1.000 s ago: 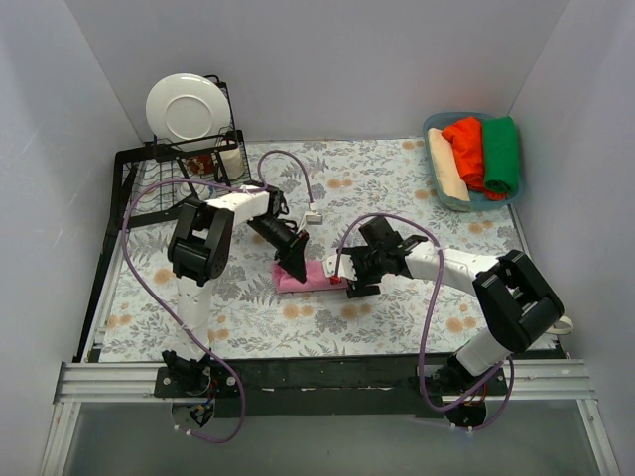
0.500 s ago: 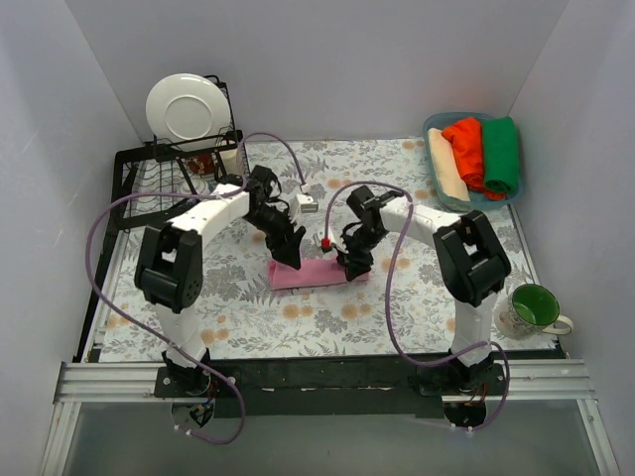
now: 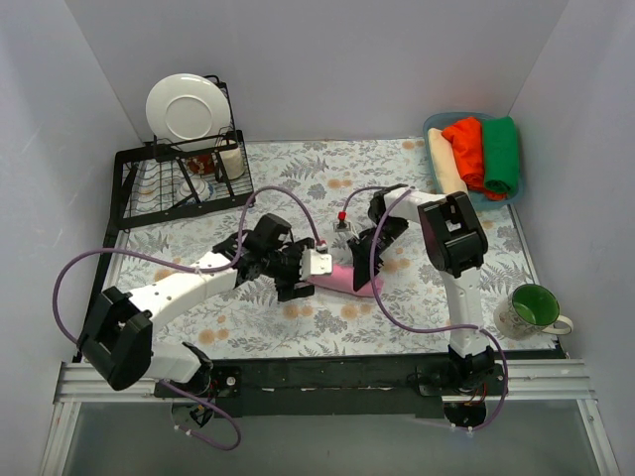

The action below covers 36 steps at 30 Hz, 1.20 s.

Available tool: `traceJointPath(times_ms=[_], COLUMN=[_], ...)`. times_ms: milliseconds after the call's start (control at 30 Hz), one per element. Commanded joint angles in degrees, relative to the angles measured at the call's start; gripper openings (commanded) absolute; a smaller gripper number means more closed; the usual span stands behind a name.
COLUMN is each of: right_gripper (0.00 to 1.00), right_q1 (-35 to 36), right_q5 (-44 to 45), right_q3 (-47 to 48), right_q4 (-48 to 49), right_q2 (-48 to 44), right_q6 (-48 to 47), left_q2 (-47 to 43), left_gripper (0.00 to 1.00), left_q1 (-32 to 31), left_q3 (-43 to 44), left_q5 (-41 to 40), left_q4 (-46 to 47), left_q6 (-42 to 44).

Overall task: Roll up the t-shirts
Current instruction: Roll the T-shirt to the center of the board.

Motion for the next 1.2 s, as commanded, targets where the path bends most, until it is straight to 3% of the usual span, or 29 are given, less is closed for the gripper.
traceJointPath(times_ms=[0, 300, 467, 567, 600, 667, 700, 833, 900, 967, 1000, 1067, 1100, 1167], right_gripper=[0.43, 0.43, 0.43, 0.43, 0.43, 0.49, 0.95, 0.99, 0.98, 0.99, 0.99, 0.99, 0.99, 0.98], right_q1=[0.9, 0.4, 0.0, -0.3, -0.5, -1.3, -1.8, -6.6, -9.9, -11.8, -11.8, -11.2, -10.7, -7.4], right_q5=[3.2, 3.5, 3.4, 3.3, 3.1, 3.2, 3.1, 3.0, 4.8, 9.0, 10.7, 17.3, 19.6, 23.8], right_q3=[-3.0, -3.0, -2.3, -1.6, -1.3, -1.2, -1.3, -3.6, -3.6, -4.4, -5.4, -12.2, -15.8, -28.0], right_q4=[-2.8, -2.8, -2.9, -2.8, -2.8, -2.7, -2.7, -2.0, 0.1, 3.9, 10.4, 20.5, 33.1, 44.2], right_q2=[3.1, 4.1, 4.4, 5.0, 5.0, 4.3, 2.7, -4.6, -9.6, -14.4, -20.8, -29.1, -38.4, -46.9], right_q6=[1.5, 0.5, 0.4, 0.5, 0.5, 0.5, 0.4, -2.6, -2.2, -0.3, 0.4, 5.8, 6.5, 6.3], left_q2=[0.7, 8.8, 16.9, 20.7, 21.4, 23.7, 24.7, 31.2, 35.2, 37.6, 38.9, 41.9, 42.6, 45.1], left_gripper=[0.75, 0.76, 0.76, 0.70, 0.60, 0.48, 0.38, 0.24, 0.22, 0.19, 0.19, 0.19, 0.19, 0.19], left_q1=[-2.9, -3.0, -2.3, -2.2, -2.1, -1.3, -0.8, 2.0, 3.8, 5.2, 5.5, 6.1, 6.4, 7.1], left_q3=[-3.3, -2.2, 7.0, 10.4, 10.9, 13.3, 14.4, 23.1, 28.4, 31.7, 34.4, 36.6, 37.3, 39.5], left_q5=[-10.4, -8.3, 1.7, 3.3, 3.4, 5.4, 6.6, 12.4, 15.6, 16.9, 17.7, 19.0, 19.7, 22.0], left_q4=[17.0, 18.3, 5.1, 0.5, 0.2, -2.3, -3.6, -16.1, -20.6, -25.6, -27.3, -30.2, -30.9, -32.5], left_q6=[4.2, 3.5, 4.7, 4.6, 4.5, 4.7, 4.6, 5.0, 5.6, 5.1, 5.3, 4.5, 4.1, 2.5])
